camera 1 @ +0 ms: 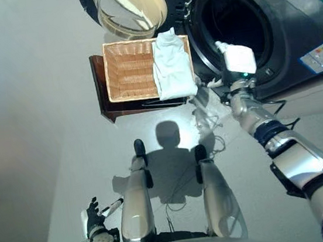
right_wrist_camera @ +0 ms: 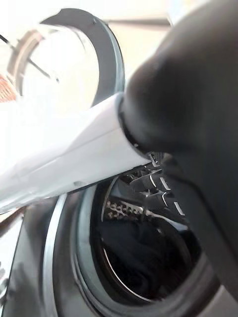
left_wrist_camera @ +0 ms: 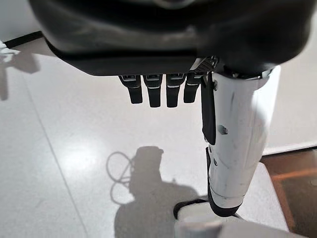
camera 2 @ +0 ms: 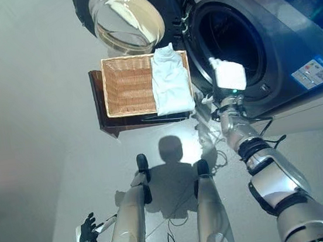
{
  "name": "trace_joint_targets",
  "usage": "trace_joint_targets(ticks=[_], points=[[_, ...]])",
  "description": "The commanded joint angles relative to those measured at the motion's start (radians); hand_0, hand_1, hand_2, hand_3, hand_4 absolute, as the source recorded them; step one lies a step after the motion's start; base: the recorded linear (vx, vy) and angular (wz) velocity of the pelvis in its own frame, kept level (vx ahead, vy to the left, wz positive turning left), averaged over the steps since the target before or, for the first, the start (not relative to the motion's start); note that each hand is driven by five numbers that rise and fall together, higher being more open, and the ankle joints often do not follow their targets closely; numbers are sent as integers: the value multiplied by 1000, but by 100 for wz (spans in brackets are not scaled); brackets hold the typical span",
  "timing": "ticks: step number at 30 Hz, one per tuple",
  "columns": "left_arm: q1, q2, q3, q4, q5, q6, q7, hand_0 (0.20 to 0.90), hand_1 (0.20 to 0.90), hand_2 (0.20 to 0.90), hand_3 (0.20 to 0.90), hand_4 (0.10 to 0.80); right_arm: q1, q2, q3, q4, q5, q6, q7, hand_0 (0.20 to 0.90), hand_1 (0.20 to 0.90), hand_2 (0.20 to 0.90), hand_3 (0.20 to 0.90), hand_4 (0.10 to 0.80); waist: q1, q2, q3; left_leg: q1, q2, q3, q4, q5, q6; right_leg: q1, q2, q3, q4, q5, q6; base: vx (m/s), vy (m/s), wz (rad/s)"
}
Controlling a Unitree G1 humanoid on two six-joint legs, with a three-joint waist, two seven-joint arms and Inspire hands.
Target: Pick up the clothes and place them into the washing machine
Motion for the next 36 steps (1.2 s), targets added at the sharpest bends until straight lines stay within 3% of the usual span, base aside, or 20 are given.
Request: trace_joint_targets(ticks=[1, 11, 13, 14, 15, 16, 17, 18, 19, 21, 23, 25, 26, 30, 36], points=[[-2, 62, -4, 15, 2, -35, 48, 900, 900, 900, 900, 800, -67, -32, -26, -62, -44, -17, -45, 900, 900, 900, 900, 800, 4, -39, -42, -21, -37, 56, 18, 49, -31, 95, 14, -29, -57, -47, -68, 7, 48, -8], [6, 47, 1, 43, -5, -39, 47, 900, 900, 900, 900, 800, -43, 12, -1, -26, -51, -21, -21, 900, 900, 900, 900, 800, 6, -59, -72, 22, -34, 50, 68, -9, -14, 162, -7, -8, -89, -39, -50, 27, 56, -3], [16, 42, 9, 49, -9, -35, 40, 900, 900, 900, 900, 800, -8, 16, -4, -18, -61, -22, -15, 900, 900, 900, 900, 800, 16, -72, -85, 52, -40, 36, 75, -47, 2, 177, -16, -15, -65, -26, -33, 116, 71, 0], [13, 48, 13, 52, -13, -32, 36, 900, 900, 900, 900, 800, 4, 24, -10, -18, -59, -25, -15, 900, 900, 900, 900, 800, 17, -80, -75, 80, -45, 31, 60, -62, 12, 162, -15, -22, 11, -3, -10, 36, 29, 0], [13, 48, 13, 52, -13, -32, 36, 900, 900, 900, 900, 800, 3, 24, -10, -18, -59, -25, -15, 900, 900, 900, 900, 800, 19, -79, -78, 78, -43, 32, 58, -59, 12, 158, -13, -21, 10, 0, -10, -54, 21, -3], [-5, 69, 10, 54, -20, -32, 37, 900, 900, 900, 900, 800, -26, 44, 10, -4, -55, -22, -7, 900, 900, 900, 900, 800, 6, -80, -45, 105, -40, 31, 33, -64, 23, 77, 17, 9, 135, 59, 37, -86, 7, -3], [-21, 76, 9, 53, -29, -37, 37, 900, 900, 900, 900, 800, -43, 47, 19, 7, -55, -20, -3, 900, 900, 900, 900, 800, -2, -83, -34, 103, -44, 29, 21, -60, 23, 46, 31, 44, 125, 68, 35, -77, 4, -12], [-31, 82, 10, 56, -35, -44, 37, 900, 900, 900, 900, 800, -63, 54, 26, 19, -57, -13, -2, 900, 900, 900, 900, 800, -3, -84, -39, 100, -45, 31, 11, -60, 19, 49, 12, 57, 61, 71, 26, 3, -49, -22], [-51, 79, 9, 63, -47, -53, 38, 900, 900, 900, 900, 800, -79, 64, 36, 36, -54, -11, -2, 900, 900, 900, 900, 800, -7, -91, -46, 100, -49, 27, -7, -65, 10, 59, -37, 74, -132, 104, 21, 38, -108, -24], [-76, 72, 8, 66, -88, -76, 36, 900, 900, 900, 900, 800, -112, 77, 50, 49, -75, 6, -4, 900, 900, 900, 900, 800, -12, -113, -47, 112, -24, 32, -6, -72, -14, 28, -80, 54, -260, 153, 28, 60, -258, -36], [-96, 76, 7, 44, -110, -86, 35, 900, 900, 900, 900, 800, -78, 73, 46, 47, -60, -1, -18, 900, 900, 900, 900, 800, -11, -122, -47, 84, 7, 3, 35, -51, -26, 36, -59, 48, -191, 126, 16, 43, -299, -36], [-85, 67, 6, 40, -122, -91, 37, 900, 900, 900, 900, 800, -68, 82, 44, 44, -67, 10, -19, 900, 900, 900, 900, 800, -5, -126, -62, 96, 15, -6, -6, -30, -29, 31, -51, 19, -165, 114, 9, 72, -201, 27], [-98, 41, 0, 29, -139, -93, 37, 900, 900, 900, 900, 800, -39, 87, 35, 44, -65, 10, -22, 900, 900, 900, 900, 800, -18, -129, -78, 102, 9, -8, -33, -12, -33, 63, -60, -11, -180, 98, 7, 104, -208, 50], [-106, 18, -33, 3, -116, -91, 35, 900, 900, 900, 900, 800, -24, 66, 32, 56, -77, 15, -38, 900, 900, 900, 900, 800, -39, -109, -100, 99, 5, -25, -86, 24, -34, 61, -55, -37, -164, 84, 8, 57, -116, 58], [-104, 5, -66, -4, -97, -87, 29, 900, 900, 900, 900, 800, -63, 0, 44, 50, -143, 44, -68, 900, 900, 900, 900, 800, -47, -97, -93, 97, -6, -28, -78, 17, -35, 53, -63, -35, -142, 76, 11, 34, -1, 21]])
